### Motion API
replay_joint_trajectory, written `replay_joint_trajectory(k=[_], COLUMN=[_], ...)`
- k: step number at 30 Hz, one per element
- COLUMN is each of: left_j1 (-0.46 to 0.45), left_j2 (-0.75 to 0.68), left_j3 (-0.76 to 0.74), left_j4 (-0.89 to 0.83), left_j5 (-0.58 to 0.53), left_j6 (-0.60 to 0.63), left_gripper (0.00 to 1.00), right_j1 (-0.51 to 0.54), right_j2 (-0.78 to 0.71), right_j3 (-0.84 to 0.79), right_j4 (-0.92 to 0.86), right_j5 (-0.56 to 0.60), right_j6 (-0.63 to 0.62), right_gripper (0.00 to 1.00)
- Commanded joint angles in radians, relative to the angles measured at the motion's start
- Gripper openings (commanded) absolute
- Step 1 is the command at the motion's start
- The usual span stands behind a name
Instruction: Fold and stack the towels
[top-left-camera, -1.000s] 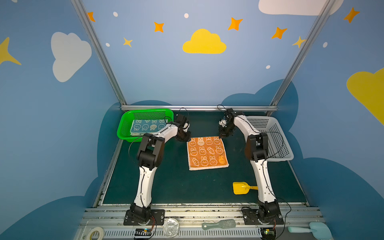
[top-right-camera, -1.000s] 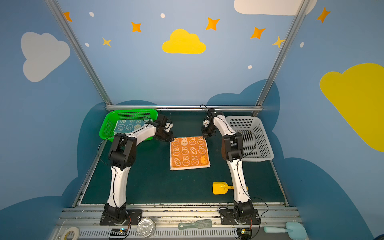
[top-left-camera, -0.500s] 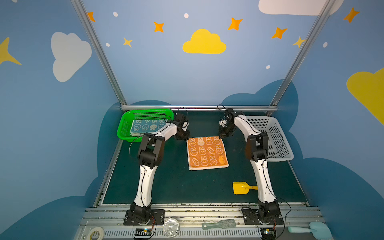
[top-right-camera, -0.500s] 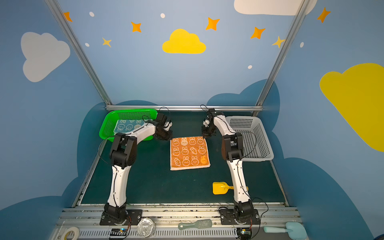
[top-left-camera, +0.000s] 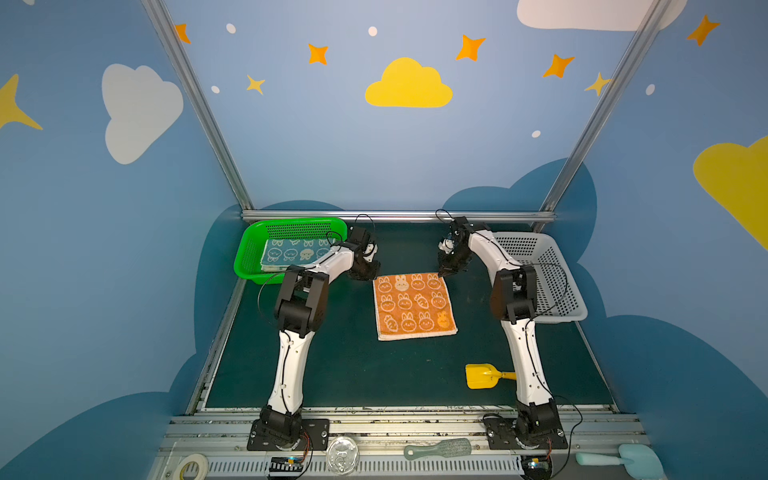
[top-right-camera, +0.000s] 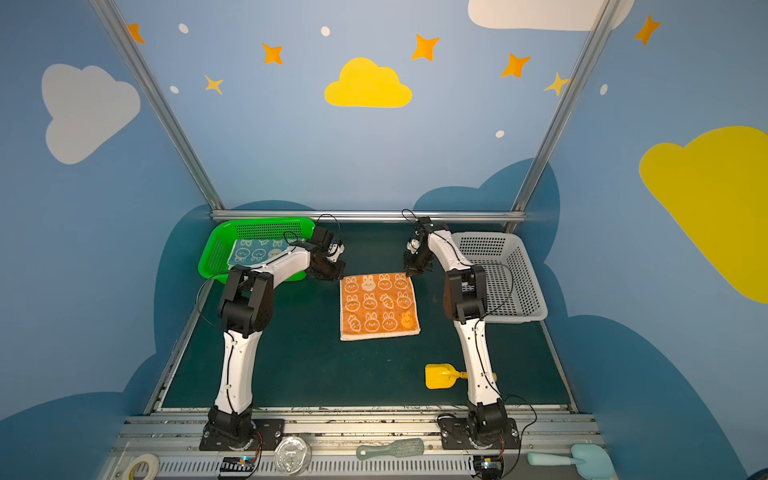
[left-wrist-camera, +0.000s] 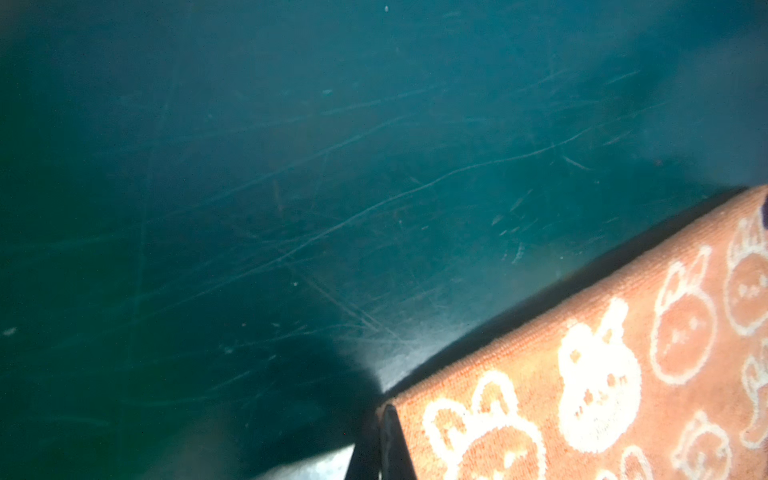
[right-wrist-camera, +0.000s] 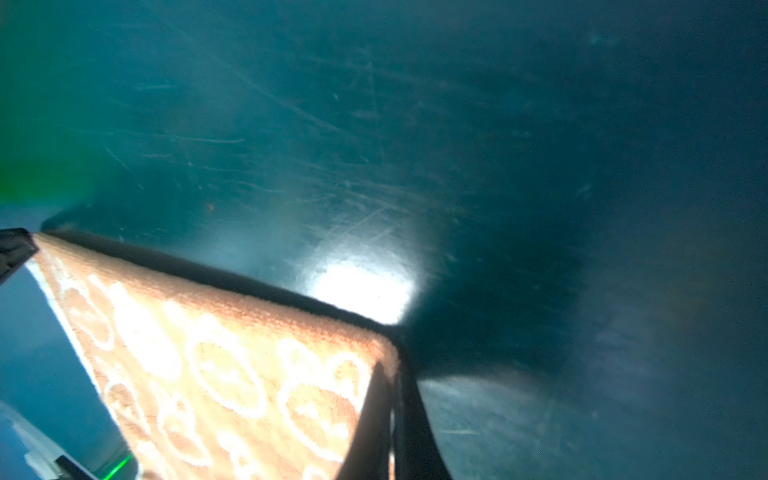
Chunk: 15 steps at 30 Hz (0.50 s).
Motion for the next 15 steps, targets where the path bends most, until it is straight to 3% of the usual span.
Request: replay_joint_trajectory(k=[1,7,15], left_j1=[0.004,0.005,0.001], left_j2=[-0.023,-0.087,-0.229], left_j3=[0.023,-0.001,-0.146], left_j4=[-0.023,0.024,0.104], left_j5=[-0.01,0.025,0.043], left_j6=[0.02,0.017,0.022], left_gripper=[0.03,0.03,0.03], right_j1=[-0.024,-0.032,-0.035], right_j2=[-0.082,-0.158,-0.272], right_j3=[-0.011,-0.035,-0.144], right_j4=[-0.034,-0.041,-0.03], right_j5=[-0.038,-0.057,-0.064], right_j6=[0.025,0.036,0.058], right_gripper=[0.0,0.0,0.0])
